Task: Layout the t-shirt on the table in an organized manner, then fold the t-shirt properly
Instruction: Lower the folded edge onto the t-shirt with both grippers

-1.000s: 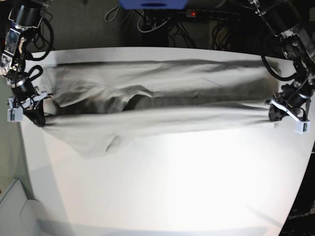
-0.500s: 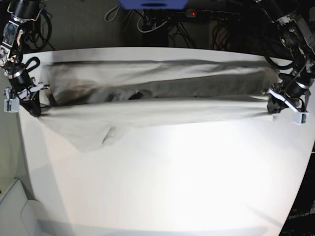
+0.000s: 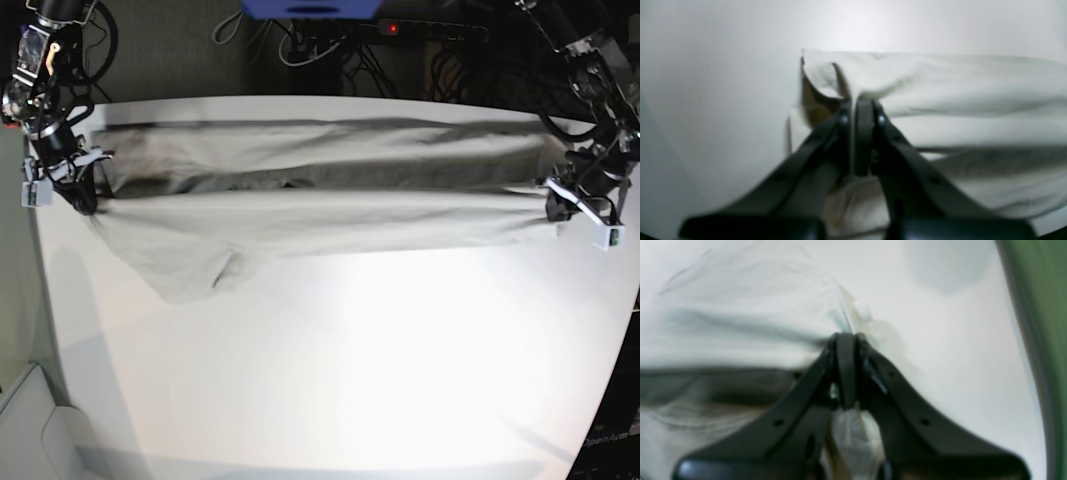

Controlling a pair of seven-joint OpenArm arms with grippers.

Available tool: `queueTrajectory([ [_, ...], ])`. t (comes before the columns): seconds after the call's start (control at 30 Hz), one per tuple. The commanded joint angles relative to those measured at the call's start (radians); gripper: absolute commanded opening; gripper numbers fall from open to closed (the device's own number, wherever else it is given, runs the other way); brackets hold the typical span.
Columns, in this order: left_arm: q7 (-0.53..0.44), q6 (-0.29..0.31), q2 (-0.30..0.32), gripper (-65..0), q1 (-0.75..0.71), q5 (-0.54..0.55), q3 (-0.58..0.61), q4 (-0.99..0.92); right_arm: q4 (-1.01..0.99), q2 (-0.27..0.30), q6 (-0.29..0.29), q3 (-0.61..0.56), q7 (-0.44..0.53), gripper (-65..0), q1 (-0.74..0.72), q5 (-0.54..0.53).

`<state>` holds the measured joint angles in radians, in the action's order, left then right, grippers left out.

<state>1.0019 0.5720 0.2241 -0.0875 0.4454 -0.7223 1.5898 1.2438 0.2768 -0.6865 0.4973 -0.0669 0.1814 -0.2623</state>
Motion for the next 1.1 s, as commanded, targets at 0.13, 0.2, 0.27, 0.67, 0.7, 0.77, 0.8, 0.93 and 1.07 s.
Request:
queueTrajectory([
  [0.13,-0.021,0.0,0.018,-64.8,0.024,0.005,-0.004,0.028,0.012,0.019,-0.012,-0.032,0.029,-65.0,0.016,-0.016],
  [0.2,-0.018,0.0,0.018,-64.8,0.021,0.005,-0.004,0.028,0.012,0.019,-0.012,-0.045,0.029,-65.0,0.017,-0.016],
  [0.27,-0.019,0.0,0.014,-64.8,0.018,0.005,-0.004,0.028,0.003,0.017,-0.012,-0.059,0.029,-65.0,0.017,-0.015],
  [0.67,-0.022,-0.002,0.031,-64.6,0.042,0.002,-0.003,-0.021,-0.037,0.019,-0.012,-0.076,0.029,-65.0,0.016,-0.015],
  [0.7,-0.022,-0.002,0.039,-64.6,0.051,0.002,-0.003,-0.027,-0.037,0.019,-0.012,-0.076,0.029,-65.0,0.014,-0.015],
  [0.77,-0.022,-0.002,0.047,-64.6,0.067,0.002,-0.001,-0.059,-0.037,0.019,-0.012,-0.076,0.029,-65.0,0.013,-0.015],
  [0.8,-0.022,-0.002,0.051,-64.6,0.075,0.002,-0.001,-0.073,-0.037,0.02,-0.012,-0.076,0.029,-65.0,0.011,-0.015],
  [0.93,-0.022,0.0,0.079,-64.6,0.096,0.002,-0.001,-0.121,-0.037,0.022,-0.012,-0.075,0.029,-65.0,0.011,-0.015],
  [1.07,-0.022,0.0,0.091,-64.6,0.108,0.002,0.005,-0.133,-0.037,0.022,-0.012,-0.073,0.029,-65.0,0.007,-0.015],
])
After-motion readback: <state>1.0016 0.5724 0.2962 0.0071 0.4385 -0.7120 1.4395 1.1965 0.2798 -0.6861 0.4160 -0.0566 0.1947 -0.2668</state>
